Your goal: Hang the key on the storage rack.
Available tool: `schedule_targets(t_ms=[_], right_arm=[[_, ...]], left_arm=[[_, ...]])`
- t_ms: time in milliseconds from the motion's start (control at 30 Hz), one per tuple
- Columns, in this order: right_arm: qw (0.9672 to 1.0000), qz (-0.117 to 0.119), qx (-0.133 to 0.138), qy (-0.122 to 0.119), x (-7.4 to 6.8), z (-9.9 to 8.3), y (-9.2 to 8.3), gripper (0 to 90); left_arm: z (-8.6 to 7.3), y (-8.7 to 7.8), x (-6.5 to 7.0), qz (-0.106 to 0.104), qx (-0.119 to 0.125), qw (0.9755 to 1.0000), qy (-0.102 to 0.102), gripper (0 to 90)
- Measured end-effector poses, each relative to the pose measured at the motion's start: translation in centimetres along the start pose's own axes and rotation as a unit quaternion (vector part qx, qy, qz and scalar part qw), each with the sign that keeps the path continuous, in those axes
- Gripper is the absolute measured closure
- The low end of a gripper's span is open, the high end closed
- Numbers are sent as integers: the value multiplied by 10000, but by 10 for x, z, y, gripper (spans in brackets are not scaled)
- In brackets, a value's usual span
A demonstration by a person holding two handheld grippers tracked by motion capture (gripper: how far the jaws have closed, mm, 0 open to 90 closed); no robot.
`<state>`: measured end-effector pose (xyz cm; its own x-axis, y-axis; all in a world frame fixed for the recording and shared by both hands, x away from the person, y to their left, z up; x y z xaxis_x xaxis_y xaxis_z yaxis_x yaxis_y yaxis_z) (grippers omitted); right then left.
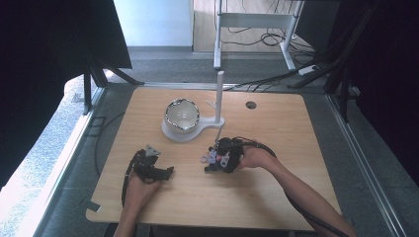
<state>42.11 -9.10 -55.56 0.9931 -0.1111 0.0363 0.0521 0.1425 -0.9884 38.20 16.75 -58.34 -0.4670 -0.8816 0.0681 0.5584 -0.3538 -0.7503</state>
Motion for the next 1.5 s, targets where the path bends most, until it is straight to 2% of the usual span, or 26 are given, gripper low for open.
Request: schedule_targets(t_ms=[33, 100, 233, 300, 467, 867, 1267, 1500], right_arm=[[9999, 48, -101, -42, 0, 2, 2, 305], [9998, 105, -107, -96, 0, 3, 3, 315], [9995, 172, -276, 3, -1, 2, 1, 376], [9994, 226, -275, 45, -2, 2, -1, 387], [9990, 439, 11, 77, -1, 2, -13, 390], [9991, 322, 203, 163, 12, -7, -55, 388], [9986, 258, 274, 368, 25, -23, -91, 386], [9981, 121, 258, 542, 39, -33, -107, 387]], left_arm=[[0, 0, 0, -1, 0, 10000, 0, 0], [0, 0, 0, 0, 0, 10000, -1, 0], [0, 0, 0, -6, 3, 10000, 0, 0], [0, 0, 0, -6, 3, 10000, 0, 0], [0, 0, 0, -1, -1, 10000, 3, 0], [0, 0, 0, 2, 13, 10000, 3, 0], [0, 0, 0, 2, 11, 10000, 6, 0], [0, 0, 0, 0, 16, 10000, 6, 0]])
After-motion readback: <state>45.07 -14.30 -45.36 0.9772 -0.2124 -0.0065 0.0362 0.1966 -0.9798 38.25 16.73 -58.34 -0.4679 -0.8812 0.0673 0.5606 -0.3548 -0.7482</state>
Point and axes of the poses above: each handheld gripper's, and its own axes: y roughly forward along the jaws, z roughly out of its top, x roughly to its right, the point moved 8 cm from there along y, roughly forward along the jaws, and after that the axes turned 3 degrees about -y, right-handed, at the moved point
